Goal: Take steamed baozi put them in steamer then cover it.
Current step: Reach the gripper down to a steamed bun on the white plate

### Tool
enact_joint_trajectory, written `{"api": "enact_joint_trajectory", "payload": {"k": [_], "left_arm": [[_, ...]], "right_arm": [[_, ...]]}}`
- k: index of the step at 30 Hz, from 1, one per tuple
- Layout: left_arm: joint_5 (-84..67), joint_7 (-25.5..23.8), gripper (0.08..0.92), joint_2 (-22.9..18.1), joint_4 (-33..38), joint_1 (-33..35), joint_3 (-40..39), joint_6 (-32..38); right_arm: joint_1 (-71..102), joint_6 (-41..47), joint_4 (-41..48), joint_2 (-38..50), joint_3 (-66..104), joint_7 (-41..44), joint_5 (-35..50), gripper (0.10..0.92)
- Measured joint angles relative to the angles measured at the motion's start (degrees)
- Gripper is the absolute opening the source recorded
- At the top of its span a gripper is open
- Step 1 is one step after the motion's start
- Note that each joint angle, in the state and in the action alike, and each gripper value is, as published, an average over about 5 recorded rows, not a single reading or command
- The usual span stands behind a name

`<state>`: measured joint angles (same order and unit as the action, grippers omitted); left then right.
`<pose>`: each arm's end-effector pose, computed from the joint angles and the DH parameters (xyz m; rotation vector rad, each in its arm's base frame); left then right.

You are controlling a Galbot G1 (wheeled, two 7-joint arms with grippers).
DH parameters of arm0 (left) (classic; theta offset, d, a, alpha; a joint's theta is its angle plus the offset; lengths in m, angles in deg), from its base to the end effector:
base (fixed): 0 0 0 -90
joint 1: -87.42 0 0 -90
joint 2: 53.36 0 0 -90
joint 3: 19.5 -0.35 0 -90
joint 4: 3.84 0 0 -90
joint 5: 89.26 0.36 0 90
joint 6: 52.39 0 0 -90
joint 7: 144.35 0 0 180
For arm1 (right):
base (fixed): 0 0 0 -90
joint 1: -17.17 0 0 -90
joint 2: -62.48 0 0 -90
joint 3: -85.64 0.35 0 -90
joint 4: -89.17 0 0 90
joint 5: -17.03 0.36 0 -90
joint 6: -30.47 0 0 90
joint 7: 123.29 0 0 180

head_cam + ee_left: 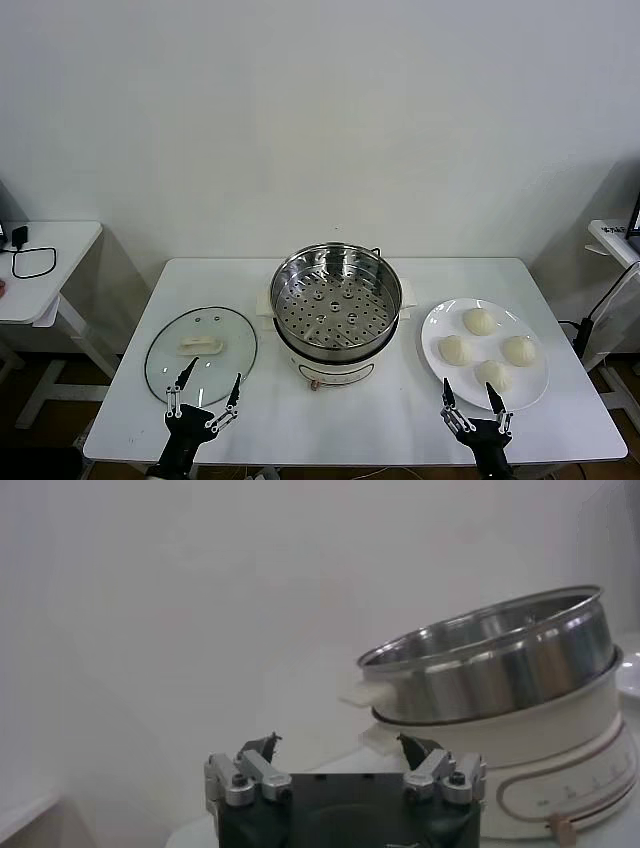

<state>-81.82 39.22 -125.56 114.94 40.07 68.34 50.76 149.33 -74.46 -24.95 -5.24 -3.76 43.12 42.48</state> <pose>0.1155 0.0427 -0.3400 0.3208 3.0786 0.5145 0.1184 -0.0801 -0.3587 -0.1842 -3.0326 -0.1691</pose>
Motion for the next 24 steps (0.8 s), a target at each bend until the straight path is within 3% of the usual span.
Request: {"api": "enact_joint_trajectory", "payload": {"k": [8,15,24], "left_arm": [[0.1,0.5,0.823,0.0,1.7,0.5,-0.9,0.0],[0.1,0.9,0.823,-0.3,3.8,1.0,-1.4,0.0],[0.0,1.1,0.823,-0.5,6.0,1.3,-1.3,-0.4]], "right_arm": [[-6.5,4.1,3.0,4.5,3.0,-1.6,3.4,0.823],[-19.6,6.9,12.0,12.5,2.0,-0.7,9.7,0.823],[-41.1,9.8,29.7,22.8,-8.1,10.4,16.6,0.823]]}}
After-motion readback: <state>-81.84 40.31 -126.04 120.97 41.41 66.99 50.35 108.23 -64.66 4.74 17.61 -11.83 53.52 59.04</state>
